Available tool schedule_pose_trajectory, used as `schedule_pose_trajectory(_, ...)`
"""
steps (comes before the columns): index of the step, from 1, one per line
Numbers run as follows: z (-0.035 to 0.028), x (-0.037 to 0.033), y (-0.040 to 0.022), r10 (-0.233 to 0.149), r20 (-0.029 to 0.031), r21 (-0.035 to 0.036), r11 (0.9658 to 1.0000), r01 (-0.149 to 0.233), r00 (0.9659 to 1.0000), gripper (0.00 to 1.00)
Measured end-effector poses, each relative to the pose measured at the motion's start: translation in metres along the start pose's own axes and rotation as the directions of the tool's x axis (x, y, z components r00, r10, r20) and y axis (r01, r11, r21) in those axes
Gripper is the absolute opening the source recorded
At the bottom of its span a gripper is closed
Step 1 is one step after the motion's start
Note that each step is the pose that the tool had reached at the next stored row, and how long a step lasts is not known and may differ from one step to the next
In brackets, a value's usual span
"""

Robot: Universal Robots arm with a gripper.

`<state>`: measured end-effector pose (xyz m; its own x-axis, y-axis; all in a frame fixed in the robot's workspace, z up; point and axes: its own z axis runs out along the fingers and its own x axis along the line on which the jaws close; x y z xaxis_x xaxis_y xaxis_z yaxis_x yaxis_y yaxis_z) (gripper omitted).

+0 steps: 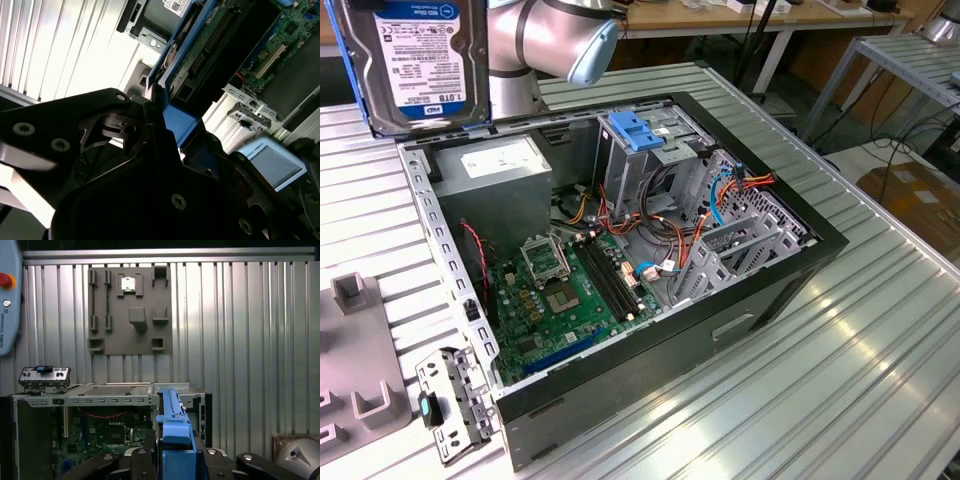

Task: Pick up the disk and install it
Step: 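Pick up the disk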

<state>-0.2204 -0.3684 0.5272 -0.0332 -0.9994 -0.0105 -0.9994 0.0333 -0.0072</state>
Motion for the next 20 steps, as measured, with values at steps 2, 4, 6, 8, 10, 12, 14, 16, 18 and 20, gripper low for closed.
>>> schedule_pose_trajectory(2, 0.0000, -0.0002, -0.0053, 0.000, 0.0000, 0.0000, 1.0000, 0.000, 1.0000, 0.37)
schedule_pose_trajectory(4, 0.0001, -0.0004, -0.0116, 0.000, 0.0000, 0.0000, 1.0000, 0.000, 1.0000, 0.37)
schedule_pose_trajectory(6, 0.0002, -0.0006, -0.0187, 0.000, 0.0000, 0.0000, 1.0000, 0.000, 1.0000, 0.37)
schedule_pose_trajectory(8, 0.0003, -0.0009, -0.0263, 0.000, 0.0000, 0.0000, 1.0000, 0.000, 1.0000, 0.37)
schedule_pose_trajectory(10, 0.0004, -0.0010, -0.0315, 0.000, 0.0001, 0.0000, 1.0000, 0.000, 1.0000, 0.37)
schedule_pose_trajectory(12, 0.0005, -0.0013, -0.0379, 0.000, 0.0000, 0.0000, 1.0000, 0.000, 1.0000, 0.37)
schedule_pose_trajectory(14, 0.0006, -0.0014, -0.0436, 0.000, -0.0001, 0.0000, 1.0000, 0.000, 1.0000, 0.37)
schedule_pose_trajectory(16, 0.0008, -0.0014, -0.0467, 0.000, 0.0001, 0.0000, 1.0000, 0.000, 1.0000, 0.37)
schedule_pose_trajectory(18, 0.0011, -0.0009, -0.0497, 0.001, 0.0001, 0.0001, 1.0000, -0.001, 1.0000, 0.37)
schedule_pose_trajectory(20, 0.0014, -0.0002, -0.0525, 0.002, -0.0002, 0.0000, 1.0000, -0.002, 1.0000, 0.37)
